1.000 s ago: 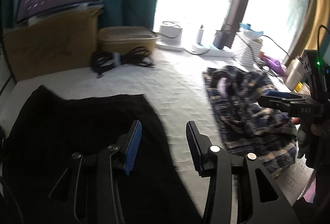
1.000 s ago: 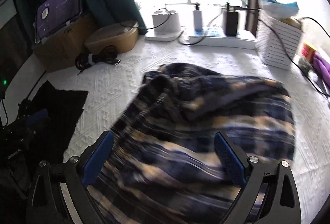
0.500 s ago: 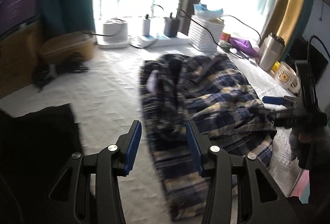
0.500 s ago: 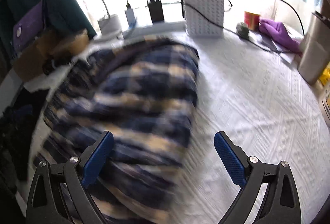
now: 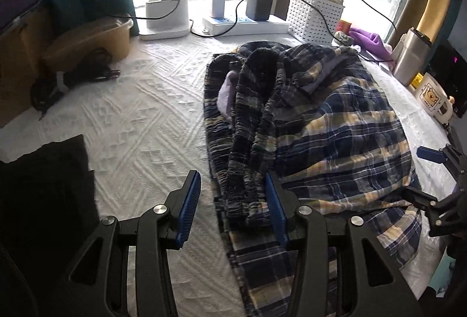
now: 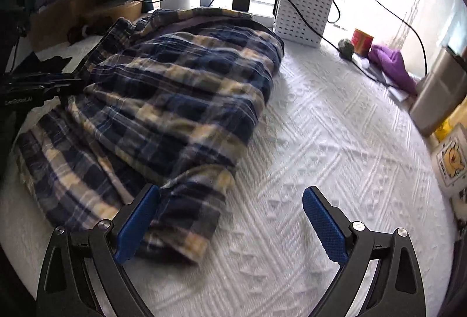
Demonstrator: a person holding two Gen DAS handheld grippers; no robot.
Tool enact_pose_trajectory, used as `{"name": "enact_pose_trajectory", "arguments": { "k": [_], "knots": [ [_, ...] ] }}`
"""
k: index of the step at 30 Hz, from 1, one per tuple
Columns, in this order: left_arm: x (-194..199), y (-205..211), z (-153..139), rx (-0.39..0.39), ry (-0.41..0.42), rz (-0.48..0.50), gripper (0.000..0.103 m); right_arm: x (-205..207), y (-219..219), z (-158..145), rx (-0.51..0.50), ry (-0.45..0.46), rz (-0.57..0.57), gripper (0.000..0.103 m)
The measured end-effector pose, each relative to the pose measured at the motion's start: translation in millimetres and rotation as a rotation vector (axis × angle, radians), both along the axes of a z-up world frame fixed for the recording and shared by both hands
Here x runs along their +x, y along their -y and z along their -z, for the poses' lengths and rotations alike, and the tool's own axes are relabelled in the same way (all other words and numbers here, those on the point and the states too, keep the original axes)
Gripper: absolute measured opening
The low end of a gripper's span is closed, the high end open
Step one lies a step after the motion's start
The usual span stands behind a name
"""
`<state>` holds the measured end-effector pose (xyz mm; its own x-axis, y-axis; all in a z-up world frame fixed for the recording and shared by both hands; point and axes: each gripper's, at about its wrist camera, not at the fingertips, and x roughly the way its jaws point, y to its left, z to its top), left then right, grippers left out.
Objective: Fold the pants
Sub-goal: 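Grasp the folded pants edge with the left gripper and straighten it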
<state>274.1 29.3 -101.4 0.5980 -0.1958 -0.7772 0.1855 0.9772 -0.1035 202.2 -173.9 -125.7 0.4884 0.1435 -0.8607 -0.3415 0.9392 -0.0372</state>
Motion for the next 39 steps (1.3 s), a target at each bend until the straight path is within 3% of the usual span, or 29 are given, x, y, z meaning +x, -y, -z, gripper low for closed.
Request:
{"name": "enact_pose_trajectory", "arguments": {
  "k": [7, 10, 19, 23, 24, 26, 29, 34, 39],
  "knots": [
    [-6, -17, -26, 0.08, 0.024, -0.08, 0.045, -20, 17, 3, 0.029, -0.053, -0.013, 0.099],
    [-7, -30, -42, 0.051, 0.046, -0.091, 0.045, -22, 30, -2, 0.08, -0.076, 0.014, 0.099],
    [24, 9, -60, 0.08, 0.147, 0.066, 0.045, 17, 54, -41, 0.238, 0.045, 0.111, 0.099],
    [46, 30, -51, 0.139, 0.129, 0.144, 0.045, 49, 43, -43, 0.249, 0.074, 0.107, 0.097],
    [55, 34, -46, 0.163, 0.113, 0.146, 0.045, 56, 40, -42, 0.247, 0.075, 0.102, 0.093],
    [69, 38, -38, 0.185, 0.091, 0.158, 0.045, 72, 36, -36, 0.233, 0.059, 0.096, 0.066],
    [81, 38, -30, 0.196, 0.082, 0.172, 0.045, 90, 31, -26, 0.233, 0.036, 0.079, 0.056],
    [99, 30, -22, 0.15, 0.054, 0.141, 0.045, 113, 20, -16, 0.235, 0.015, 0.037, 0.047],
    [120, 17, -12, 0.089, 0.036, 0.067, 0.045, 140, 13, -3, 0.227, -0.002, 0.029, 0.046]
  ]
}}
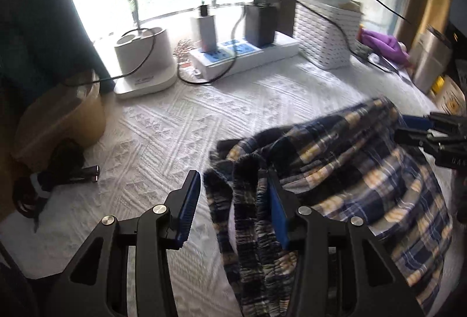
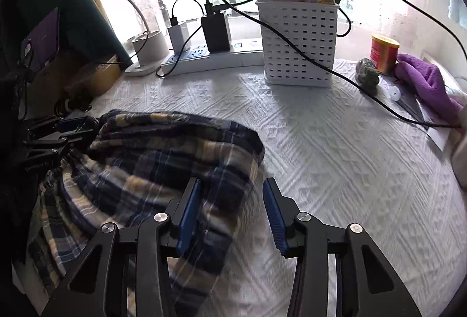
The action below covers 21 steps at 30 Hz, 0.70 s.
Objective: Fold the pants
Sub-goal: 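Grasp the folded pants edge with the left gripper and straighten it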
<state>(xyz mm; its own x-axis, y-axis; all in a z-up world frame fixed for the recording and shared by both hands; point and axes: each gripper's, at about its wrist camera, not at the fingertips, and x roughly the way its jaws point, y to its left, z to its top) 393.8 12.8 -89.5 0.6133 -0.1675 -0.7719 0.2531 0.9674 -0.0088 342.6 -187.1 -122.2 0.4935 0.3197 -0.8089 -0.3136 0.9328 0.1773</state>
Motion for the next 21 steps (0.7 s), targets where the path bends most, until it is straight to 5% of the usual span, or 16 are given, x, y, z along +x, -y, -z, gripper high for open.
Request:
{"name": "enact_pose_trajectory", "arguments": {
  "k": [9, 18, 21],
  "knots": [
    [9, -24, 2, -0.12, -0.018, -0.067, 0.048, 21, -3, 15, -0.003, -0.013, 0.015, 0.046],
    [-11, -44, -39, -0.206, 0.059, -0.106, 0.048, 12, 3, -6, 0.006, 0.016, 0.056, 0.046],
    [-17, -41, -36, -0.22, 0.033, -0.048, 0.061, 7, 8, -18, 0.016, 0.032, 0.068, 0.046]
  ]
}}
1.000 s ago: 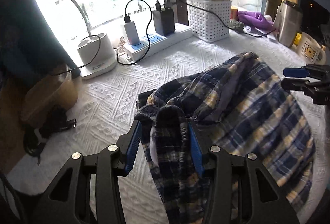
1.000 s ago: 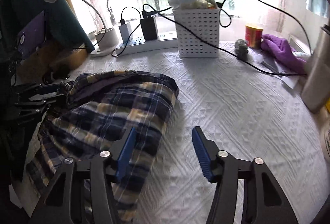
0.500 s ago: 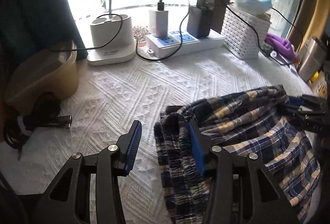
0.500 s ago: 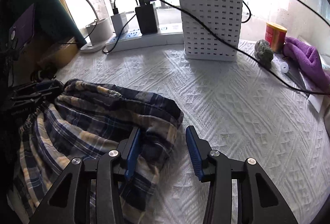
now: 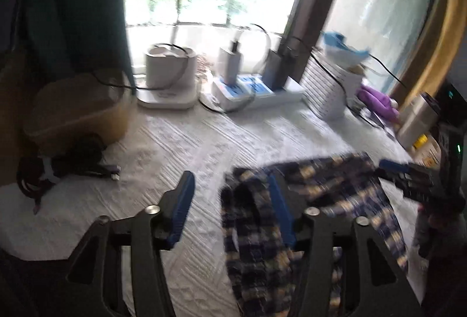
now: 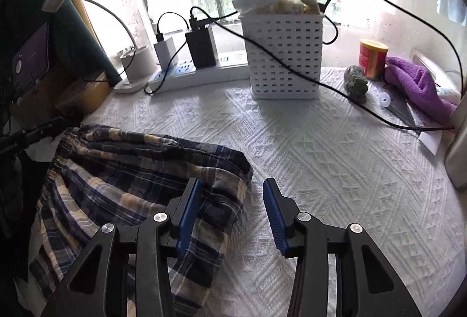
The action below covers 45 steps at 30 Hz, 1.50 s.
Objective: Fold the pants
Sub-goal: 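Grasp the folded pants edge with the left gripper and straighten it, then grasp the folded plaid pants with the right gripper beside the left gripper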
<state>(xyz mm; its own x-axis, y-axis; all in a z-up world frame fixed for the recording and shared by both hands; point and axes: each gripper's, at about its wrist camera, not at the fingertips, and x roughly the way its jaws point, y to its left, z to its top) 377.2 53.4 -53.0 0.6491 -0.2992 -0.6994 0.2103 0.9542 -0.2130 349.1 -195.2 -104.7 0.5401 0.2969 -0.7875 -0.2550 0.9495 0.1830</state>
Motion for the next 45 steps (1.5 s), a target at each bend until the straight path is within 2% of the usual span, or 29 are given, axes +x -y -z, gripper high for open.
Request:
{"name": "enact_pose_trajectory", "arguments": {
  "k": [3, 10, 11, 12, 13, 14, 16, 18, 19, 22, 23, 27, 30, 33, 34, 36, 40, 45],
  "knots": [
    [-2, 10, 11, 0.022, -0.028, 0.05, 0.068, -3, 3, -7, 0.01, 0.006, 0.011, 0.046],
    [8, 19, 40, 0.031, -0.159, 0.072, 0.068, -6, 9, -1, 0.019, -0.023, 0.02, 0.047],
    [10, 21, 47, 0.02, -0.194, 0.091, 0.068, -5, 10, 1, 0.022, -0.028, 0.021, 0.051],
    [9, 23, 49, 0.02, -0.186, 0.102, 0.068, -4, 10, 4, 0.025, -0.033, 0.022, 0.056],
    [7, 25, 48, 0.025, -0.173, 0.115, 0.068, -4, 10, 7, 0.032, -0.037, 0.02, 0.071],
    [6, 28, 48, 0.039, -0.166, 0.129, 0.068, -4, 9, 9, 0.04, -0.04, 0.019, 0.08],
    [7, 31, 49, 0.057, -0.154, 0.152, 0.068, -2, 7, 16, 0.068, -0.055, 0.014, 0.081],
    [9, 32, 49, 0.043, -0.15, 0.157, 0.068, 1, 2, 26, 0.059, -0.079, 0.012, 0.082],
    [9, 32, 49, 0.037, -0.15, 0.154, 0.068, 0, 0, 26, 0.053, -0.053, 0.008, 0.082],
    [7, 36, 49, 0.049, -0.132, 0.16, 0.068, 4, -4, 27, 0.076, -0.059, -0.017, 0.082],
    [6, 36, 49, 0.048, -0.125, 0.16, 0.065, 5, -5, 28, 0.082, -0.058, -0.018, 0.082],
    [5, 33, 49, -0.004, -0.113, 0.144, 0.045, 10, -17, 28, 0.1, -0.061, -0.071, 0.082],
    [3, 35, 51, -0.02, -0.091, 0.114, 0.037, 13, -28, 28, 0.116, -0.065, -0.108, 0.081],
    [1, 41, 51, -0.002, -0.085, 0.11, 0.029, 18, -28, 28, 0.159, -0.07, -0.102, 0.081],
    [1, 42, 51, 0.0, -0.084, 0.105, 0.028, 18, -26, 28, 0.178, -0.072, -0.097, 0.081],
    [1, 44, 51, 0.005, -0.082, 0.104, 0.026, 19, -21, 29, 0.212, -0.078, -0.072, 0.07],
    [0, 44, 50, 0.006, -0.077, 0.101, 0.023, 18, -20, 30, 0.229, -0.091, -0.066, 0.045],
    [-7, 49, 43, 0.014, -0.055, 0.085, 0.02, 11, -29, 29, 0.198, -0.082, -0.072, 0.033]
  ]
}}
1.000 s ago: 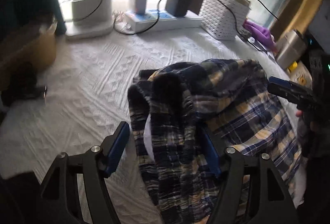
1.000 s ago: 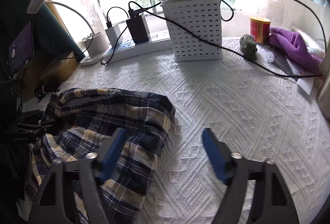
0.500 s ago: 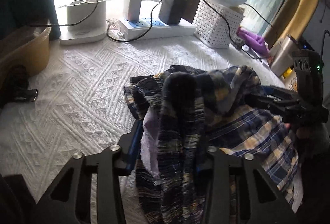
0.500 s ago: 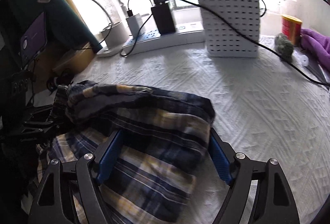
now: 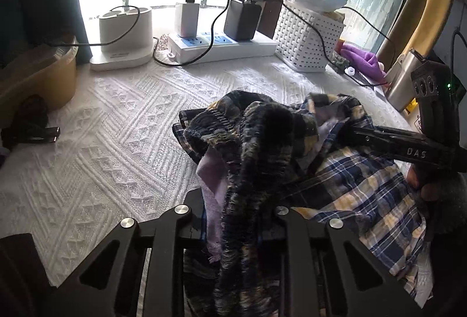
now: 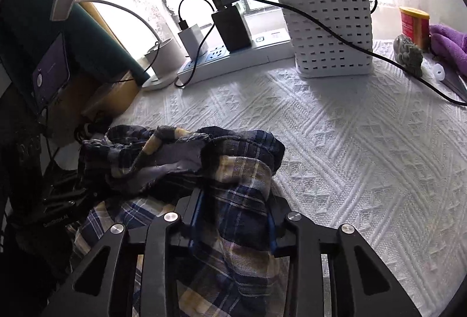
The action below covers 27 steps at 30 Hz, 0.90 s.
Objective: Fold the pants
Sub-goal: 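Grasp the folded plaid pants with the right gripper beside the left gripper, then lift the folded pants with both grippers and carry them toward the cardboard box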
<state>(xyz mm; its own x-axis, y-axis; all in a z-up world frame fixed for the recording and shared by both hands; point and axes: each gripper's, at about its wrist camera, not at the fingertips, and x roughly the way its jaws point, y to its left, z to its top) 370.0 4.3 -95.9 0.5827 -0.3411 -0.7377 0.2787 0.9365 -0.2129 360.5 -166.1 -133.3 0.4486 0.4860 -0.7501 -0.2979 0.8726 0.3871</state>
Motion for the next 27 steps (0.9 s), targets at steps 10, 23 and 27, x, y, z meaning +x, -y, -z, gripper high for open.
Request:
{"name": "enact_pose_trajectory", "arguments": {
  "k": [10, 23, 27],
  "knots": [
    [-28, -2, -29, -0.017, 0.096, -0.015, 0.019, -26, -3, -33, -0.038, 0.103, 0.016, 0.022],
    [-82, -7, -84, -0.059, 0.313, -0.023, 0.019, -72, -4, -104, -0.068, 0.273, 0.006, 0.022],
    [-96, -12, -97, -0.071, 0.349, -0.038, 0.019, -88, -9, -127, -0.073, 0.328, -0.004, 0.022]
  ]
}}
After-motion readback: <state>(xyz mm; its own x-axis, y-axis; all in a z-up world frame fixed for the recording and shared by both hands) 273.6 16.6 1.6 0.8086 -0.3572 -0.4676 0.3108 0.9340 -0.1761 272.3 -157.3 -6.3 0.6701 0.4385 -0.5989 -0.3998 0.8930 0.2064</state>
